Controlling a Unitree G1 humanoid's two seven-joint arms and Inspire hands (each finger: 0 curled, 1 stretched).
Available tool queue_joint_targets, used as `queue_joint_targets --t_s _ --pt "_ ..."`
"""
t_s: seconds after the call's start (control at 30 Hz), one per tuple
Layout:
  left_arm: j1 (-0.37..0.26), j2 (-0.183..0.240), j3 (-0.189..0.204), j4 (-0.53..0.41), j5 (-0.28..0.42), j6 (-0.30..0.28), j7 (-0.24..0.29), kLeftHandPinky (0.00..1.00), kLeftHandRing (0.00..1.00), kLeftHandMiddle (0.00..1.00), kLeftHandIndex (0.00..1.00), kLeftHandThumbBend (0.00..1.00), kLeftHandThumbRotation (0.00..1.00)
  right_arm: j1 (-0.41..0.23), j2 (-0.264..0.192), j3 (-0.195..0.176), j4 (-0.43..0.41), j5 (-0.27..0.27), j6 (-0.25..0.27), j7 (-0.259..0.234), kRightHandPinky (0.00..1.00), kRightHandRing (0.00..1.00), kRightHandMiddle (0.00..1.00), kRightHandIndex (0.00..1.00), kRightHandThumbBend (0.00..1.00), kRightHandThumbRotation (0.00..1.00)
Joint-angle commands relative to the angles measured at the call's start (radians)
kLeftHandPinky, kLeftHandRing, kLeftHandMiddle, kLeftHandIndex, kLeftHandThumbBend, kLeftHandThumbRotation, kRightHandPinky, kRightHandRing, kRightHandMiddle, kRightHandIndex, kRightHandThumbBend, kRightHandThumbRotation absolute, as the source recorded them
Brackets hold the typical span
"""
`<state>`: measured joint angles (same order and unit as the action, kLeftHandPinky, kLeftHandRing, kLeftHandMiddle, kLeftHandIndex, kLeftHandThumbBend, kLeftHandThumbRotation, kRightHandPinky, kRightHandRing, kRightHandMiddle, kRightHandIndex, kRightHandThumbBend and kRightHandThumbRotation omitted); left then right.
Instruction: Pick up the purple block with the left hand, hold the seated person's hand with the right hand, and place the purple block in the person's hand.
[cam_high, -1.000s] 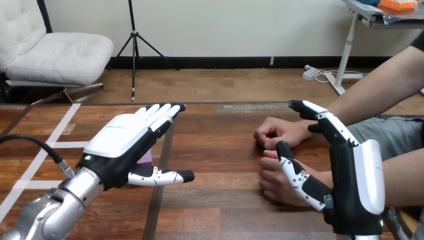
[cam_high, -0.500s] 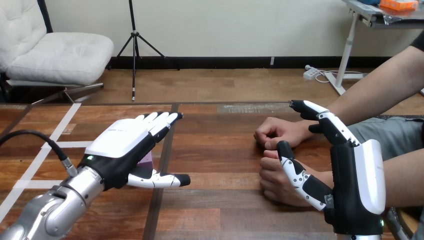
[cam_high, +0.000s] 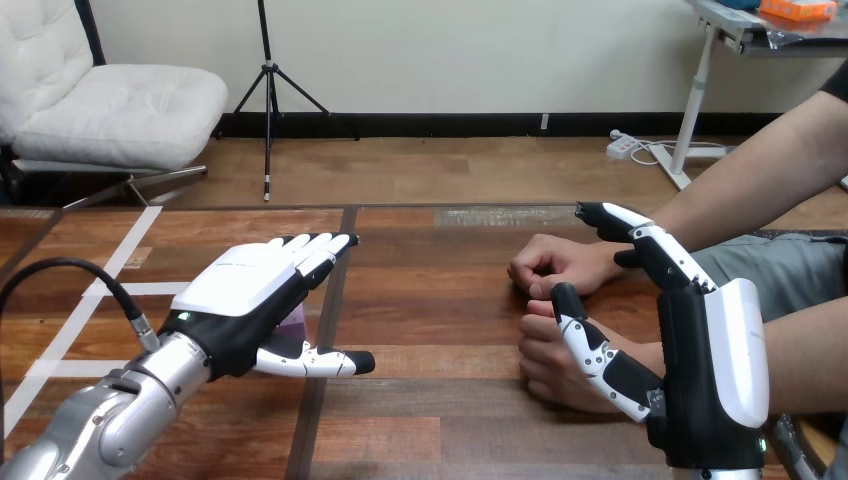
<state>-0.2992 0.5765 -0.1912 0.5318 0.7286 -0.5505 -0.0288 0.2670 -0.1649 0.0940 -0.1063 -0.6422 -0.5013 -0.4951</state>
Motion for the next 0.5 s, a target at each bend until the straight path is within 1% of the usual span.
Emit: queue_joint_targets --t_s 0.0,0.47 --pt "-0.086 0.023 -0.015 0.022 0.007 0.007 0.033 1.00 0.99 0.99 1.00 0.72 0.70 -0.060 -0.012 -0.021 0.003 0.006 -0.001 0.001 0.65 0.74 0.76 0.75 0.37 0.16" --pt "-0.119 0.030 -0.042 0.083 0.022 0.019 0.064 1.00 0.99 1.00 1.00 0.71 0.69 -0.063 -0.010 -0.027 0.002 0.004 0.000 0.010 0.65 0.74 0.76 0.74 0.37 0.15"
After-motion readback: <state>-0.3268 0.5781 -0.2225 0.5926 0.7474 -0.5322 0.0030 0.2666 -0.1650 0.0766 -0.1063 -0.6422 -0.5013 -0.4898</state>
